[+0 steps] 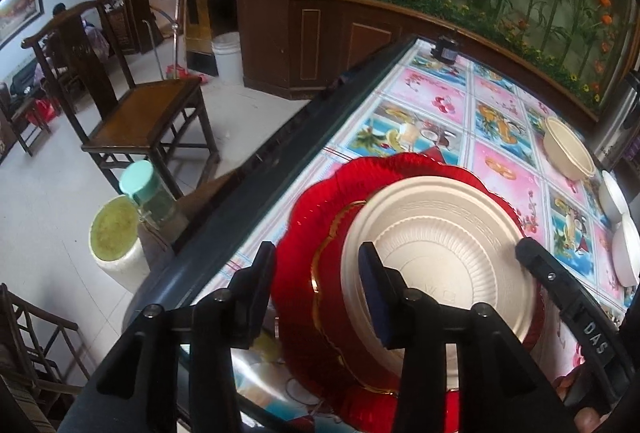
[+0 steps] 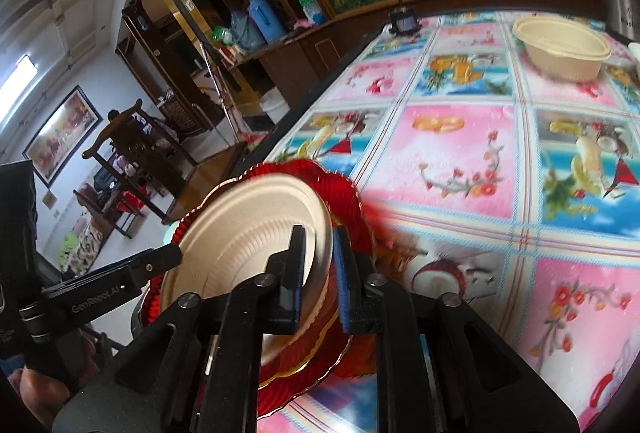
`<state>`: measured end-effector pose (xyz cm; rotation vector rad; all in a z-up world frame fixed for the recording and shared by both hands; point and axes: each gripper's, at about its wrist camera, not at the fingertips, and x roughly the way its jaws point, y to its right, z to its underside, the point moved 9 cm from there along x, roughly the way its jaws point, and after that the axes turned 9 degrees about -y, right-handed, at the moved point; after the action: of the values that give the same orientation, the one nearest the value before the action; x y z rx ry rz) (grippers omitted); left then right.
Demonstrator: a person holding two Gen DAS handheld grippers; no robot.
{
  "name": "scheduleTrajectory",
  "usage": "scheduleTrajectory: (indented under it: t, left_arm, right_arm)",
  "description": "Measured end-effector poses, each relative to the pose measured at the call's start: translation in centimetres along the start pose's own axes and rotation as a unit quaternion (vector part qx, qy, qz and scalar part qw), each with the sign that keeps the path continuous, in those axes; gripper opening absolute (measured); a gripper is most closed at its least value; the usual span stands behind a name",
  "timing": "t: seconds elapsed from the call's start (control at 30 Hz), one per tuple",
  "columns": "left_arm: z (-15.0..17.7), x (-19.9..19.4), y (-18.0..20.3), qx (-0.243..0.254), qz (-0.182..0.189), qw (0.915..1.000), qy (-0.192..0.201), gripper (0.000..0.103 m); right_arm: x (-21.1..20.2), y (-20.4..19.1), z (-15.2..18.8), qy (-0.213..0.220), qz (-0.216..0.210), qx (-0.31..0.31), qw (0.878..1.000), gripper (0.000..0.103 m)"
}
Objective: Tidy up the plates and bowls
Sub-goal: 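Lower the beige bowl onto the stacked red plates with both grippers, then open both grippers and withdraw them from the beige bowl rim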
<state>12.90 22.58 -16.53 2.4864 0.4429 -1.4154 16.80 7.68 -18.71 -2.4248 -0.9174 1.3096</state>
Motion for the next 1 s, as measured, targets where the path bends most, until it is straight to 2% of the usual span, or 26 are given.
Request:
scheduleTrajectory:
  t: [0.07,0.27,0.43,0.47,0.53,0.73,1.0]
  left_arm:
    - [-0.1,-0.2,-0.3,-0.002,-0.006,1.0000,0.004,0.043]
    - [0.2,-0.6,-0.5,-0.006,-0.015,0.9999,0.006,0.043]
    - [0.0,-2.0,0.3,0.002,-0.021,0.9994,0.028,0.044]
    - [-0.1,-2.4,0.7,0.005,-0.021,0.9992,0.034,0.045]
    - [-0.3,-3.0,1.3,0.011,-0.022,0.9988,0.042,0.055]
    - [0.2,-4.2,4.9,0.053,-0.027,0.9964,0.060,0.061]
    - [2.7,-4.4,11.7,0.134,-0.021,0.9892,0.055,0.068]
  right_arm:
    - [-0.3,0.6,-0.2,0.003,-0.007,0.012,1.000,0.026]
    - [-1.3,0.9,-0.6,0.018,-0.021,0.023,0.999,0.026]
    - [-2.0,2.3,-0.8,0.024,-0.016,0.042,0.999,0.026]
    - [-2.3,2.8,-0.9,0.027,-0.017,0.050,0.998,0.026]
    - [-2.7,3.6,-0.9,0.028,-0.019,0.061,0.998,0.026]
    - [-4.1,6.3,-1.0,0.033,-0.032,0.106,0.993,0.026]
    - [-6.2,8.9,-1.1,0.047,-0.046,0.142,0.988,0.027]
